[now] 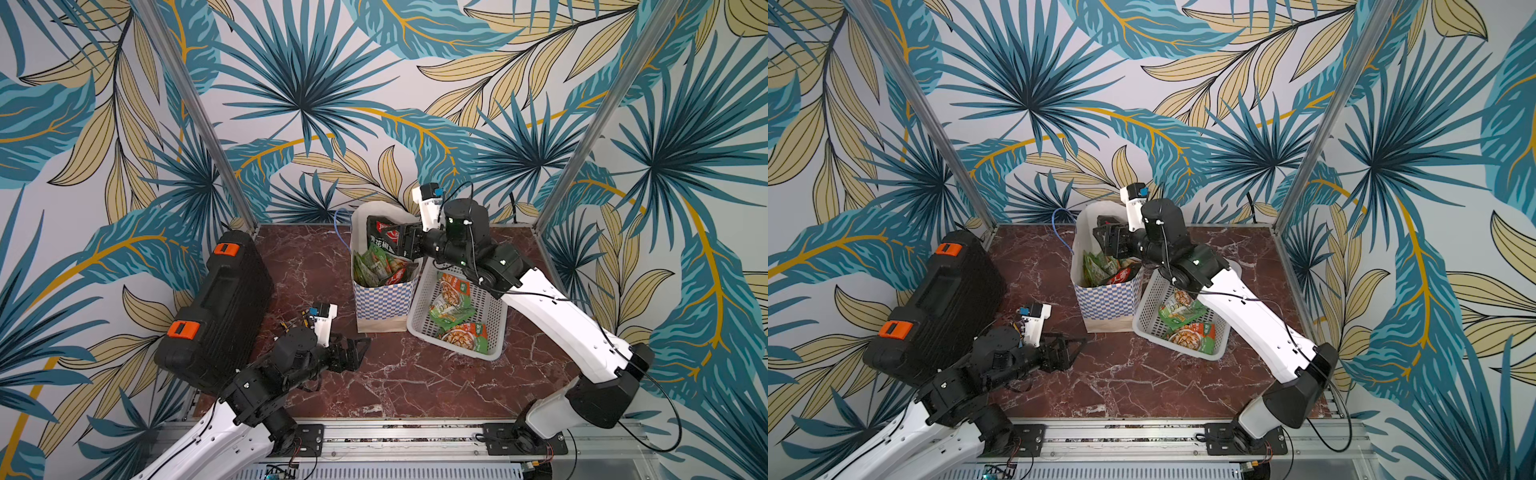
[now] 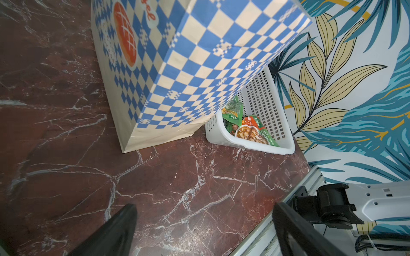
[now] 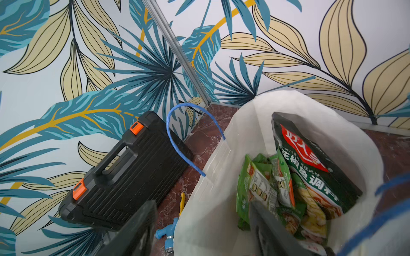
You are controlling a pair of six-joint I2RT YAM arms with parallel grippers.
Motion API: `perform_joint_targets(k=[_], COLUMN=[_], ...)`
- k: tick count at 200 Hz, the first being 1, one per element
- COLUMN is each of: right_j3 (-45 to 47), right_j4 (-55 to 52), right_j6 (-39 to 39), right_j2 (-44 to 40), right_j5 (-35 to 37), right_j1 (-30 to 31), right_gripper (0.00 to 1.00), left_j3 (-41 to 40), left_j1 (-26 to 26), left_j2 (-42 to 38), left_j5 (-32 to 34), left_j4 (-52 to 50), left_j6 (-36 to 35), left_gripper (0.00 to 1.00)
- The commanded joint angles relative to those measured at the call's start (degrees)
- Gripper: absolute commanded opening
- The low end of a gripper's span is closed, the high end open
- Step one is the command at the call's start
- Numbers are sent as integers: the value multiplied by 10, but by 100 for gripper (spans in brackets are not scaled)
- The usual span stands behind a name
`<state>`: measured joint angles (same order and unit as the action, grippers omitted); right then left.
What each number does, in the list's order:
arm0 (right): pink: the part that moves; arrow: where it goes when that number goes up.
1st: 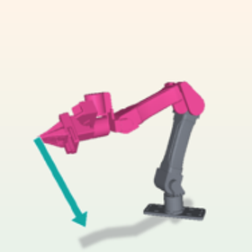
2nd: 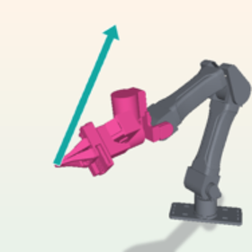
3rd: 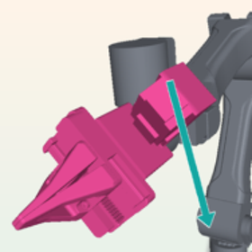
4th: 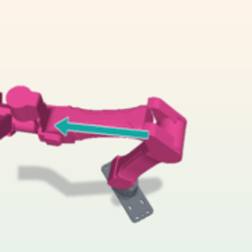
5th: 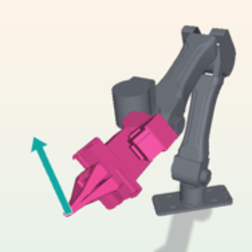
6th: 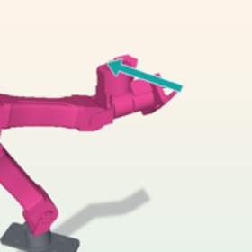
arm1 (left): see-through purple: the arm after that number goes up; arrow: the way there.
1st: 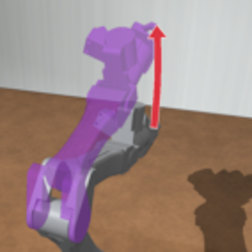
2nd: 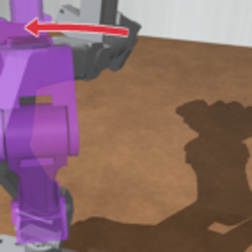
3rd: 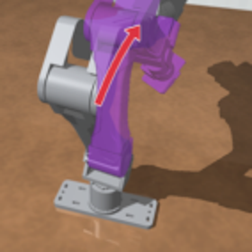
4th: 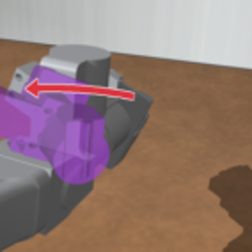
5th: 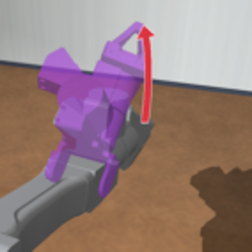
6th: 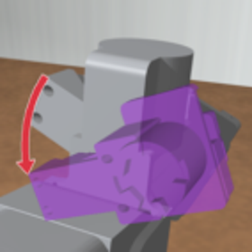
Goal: Place the condiment packets inside the bag
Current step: Place the condiment packet in the paper bag.
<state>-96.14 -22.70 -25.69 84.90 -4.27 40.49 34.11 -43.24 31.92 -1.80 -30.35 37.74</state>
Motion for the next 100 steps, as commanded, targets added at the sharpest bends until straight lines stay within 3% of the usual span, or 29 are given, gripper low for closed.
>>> perform_joint_targets(k=[1,41,73,100], right_j3=[60,226,330,396], right_j4=[-16,-31,-71,-97], right_j6=[27,41,28,-10], right_j2=[-74,-210,-284,-331], right_j5=[39,151,249,262], right_j1=[0,-1,-9,-51], right_gripper=[80,95,99,99], left_j3=[37,60,86,129], left_j1=[-23,-88,-153,-216], left_j2=[10,37,85,157], left_j5=[47,118,172,228], left_j4=[-12,-12,1,0], left_j6=[-9,-5,-5,-10], left_gripper=[100,100,100,100])
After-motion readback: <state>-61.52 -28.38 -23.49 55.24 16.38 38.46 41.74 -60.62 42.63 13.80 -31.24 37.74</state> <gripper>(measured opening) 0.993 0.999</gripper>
